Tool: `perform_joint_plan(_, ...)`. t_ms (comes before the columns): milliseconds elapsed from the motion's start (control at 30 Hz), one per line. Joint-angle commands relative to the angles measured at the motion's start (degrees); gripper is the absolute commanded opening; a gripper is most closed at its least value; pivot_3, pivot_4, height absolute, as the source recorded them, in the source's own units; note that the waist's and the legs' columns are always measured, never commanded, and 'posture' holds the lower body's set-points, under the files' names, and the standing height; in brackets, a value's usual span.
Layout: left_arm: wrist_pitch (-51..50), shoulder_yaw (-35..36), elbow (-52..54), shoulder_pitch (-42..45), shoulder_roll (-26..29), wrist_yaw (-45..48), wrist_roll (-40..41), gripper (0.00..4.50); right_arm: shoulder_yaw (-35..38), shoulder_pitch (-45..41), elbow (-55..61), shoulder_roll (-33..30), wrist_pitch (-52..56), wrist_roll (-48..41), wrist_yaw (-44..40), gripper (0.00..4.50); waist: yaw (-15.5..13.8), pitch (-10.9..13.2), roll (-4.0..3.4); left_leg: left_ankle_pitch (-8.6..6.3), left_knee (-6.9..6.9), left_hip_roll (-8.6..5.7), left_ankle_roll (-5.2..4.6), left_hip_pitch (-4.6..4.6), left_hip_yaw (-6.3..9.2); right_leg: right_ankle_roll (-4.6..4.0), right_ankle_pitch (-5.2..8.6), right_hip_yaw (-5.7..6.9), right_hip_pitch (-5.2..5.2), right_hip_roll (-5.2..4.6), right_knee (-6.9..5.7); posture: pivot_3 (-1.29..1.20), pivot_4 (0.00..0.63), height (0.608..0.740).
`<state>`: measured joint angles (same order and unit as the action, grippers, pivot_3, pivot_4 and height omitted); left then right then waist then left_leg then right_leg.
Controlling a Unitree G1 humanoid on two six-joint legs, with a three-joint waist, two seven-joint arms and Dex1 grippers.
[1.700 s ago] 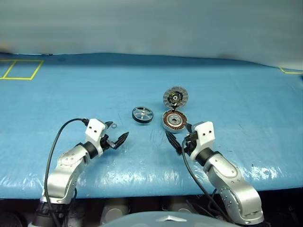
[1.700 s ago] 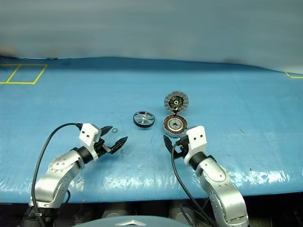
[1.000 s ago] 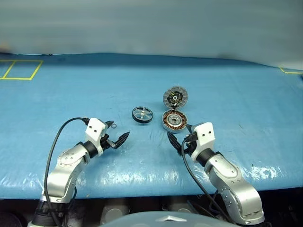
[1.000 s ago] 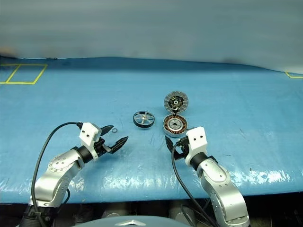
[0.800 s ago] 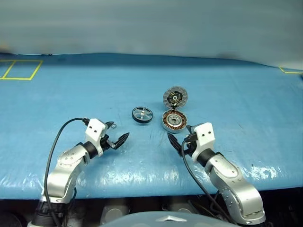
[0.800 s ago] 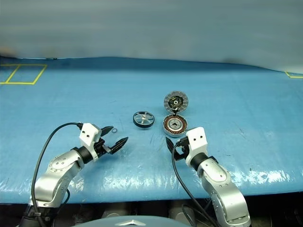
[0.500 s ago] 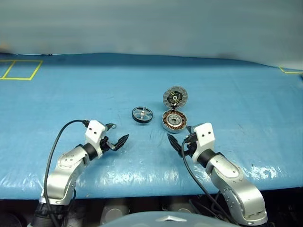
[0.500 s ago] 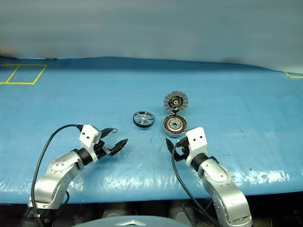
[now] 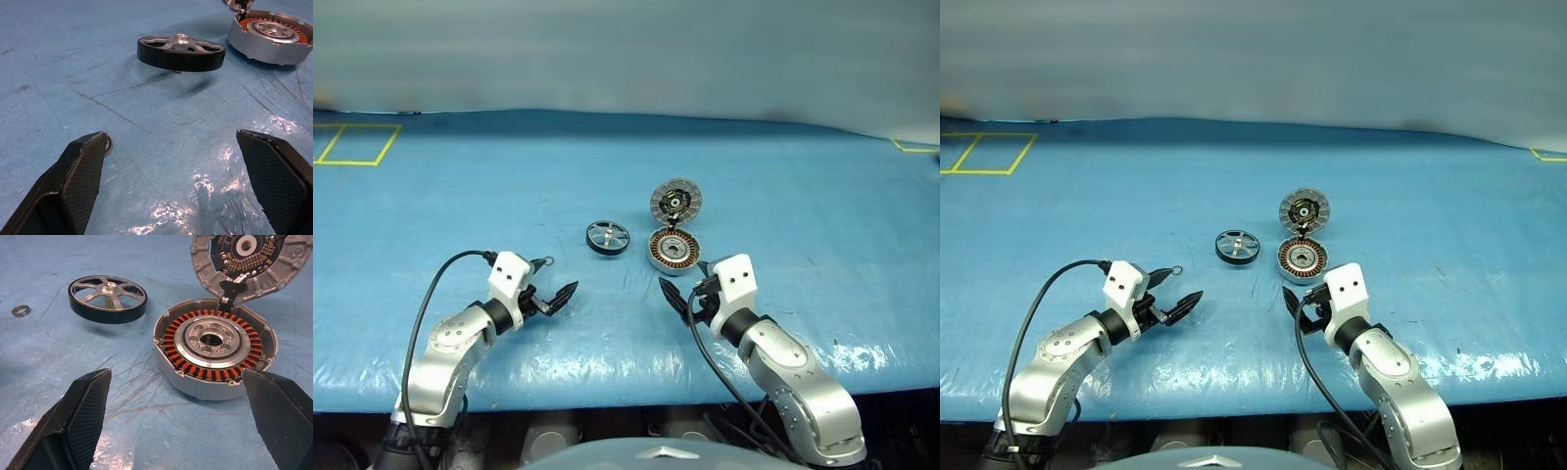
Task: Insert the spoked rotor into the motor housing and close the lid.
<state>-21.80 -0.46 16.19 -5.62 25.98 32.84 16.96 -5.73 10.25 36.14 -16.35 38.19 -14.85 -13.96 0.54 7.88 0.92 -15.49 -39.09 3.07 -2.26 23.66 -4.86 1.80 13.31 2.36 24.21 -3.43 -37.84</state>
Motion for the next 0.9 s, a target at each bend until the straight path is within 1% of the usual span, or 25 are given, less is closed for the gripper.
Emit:
perform_joint_plan(33,0.44,0.39,2.69,0.75,0.35,0.67,0.50,4.50,0.36,-0.83,2.32,-0.59,0.36,-0.32,-0.44,4.48,0.00,0.00,0.00,0.00,0.00,0.00,0.00,0.00,0.00,0.00,0.00,0.00,0.00,0.00,0.00,0.00,0.150,0.740)
perform_joint_plan(467,1.40,1.13,3.14,-0.08,0.18,-0.18,-0.06,4.50,-2.28,-6.07,1.65,-2.10,2.62,-0.12,-2.04,4.48,0.06,0.00,0.00,0.00,0.00,0.00,0.00,0.01,-0.02,-0.03,-0.02,0.00,0.03,0.00,0.00,0.00,0.150,0.740)
perform_joint_plan(600,3.40,1.03,3.46,-1.20,0.14,-0.37,-0.65,4.50,-3.99,-9.23,2.13,-4.93,5.43,-0.78,-4.98,4.48,0.03,0.01,0.00,0.00,0.00,0.00,0.00,0.03,-0.04,-0.07,-0.04,-0.01,0.05,-0.01,0.00,0.00,0.150,0.740)
perform_joint_plan(667,4.63,0.39,3.74,-2.01,0.20,0.05,-1.05,4.50,-4.54,-11.07,2.48,-7.30,7.68,-0.66,-6.31,4.48,0.02,0.01,0.00,0.00,0.00,-0.01,0.00,0.03,-0.03,-0.10,-0.06,0.00,0.05,-0.01,0.00,0.00,0.150,0.740)
perform_joint_plan(800,8.74,-2.14,3.93,-3.97,0.50,3.05,-1.74,4.50,-5.38,-16.86,1.14,-12.52,14.35,-0.54,-8.81,4.48,0.00,0.05,-0.03,-0.01,0.00,-0.03,-0.02,0.04,-0.06,-0.11,-0.07,0.00,0.07,-0.04,0.00,0.00,0.150,0.740)
perform_joint_plan(900,12.48,-2.82,3.56,-5.24,-0.01,3.60,-2.76,4.50,-5.94,-20.70,-0.11,-14.35,18.92,-1.10,-9.84,4.48,0.01,0.05,-0.03,-0.01,0.01,-0.02,-0.02,0.03,-0.05,-0.14,-0.06,0.01,0.08,-0.05,0.00,0.00,0.150,0.740)
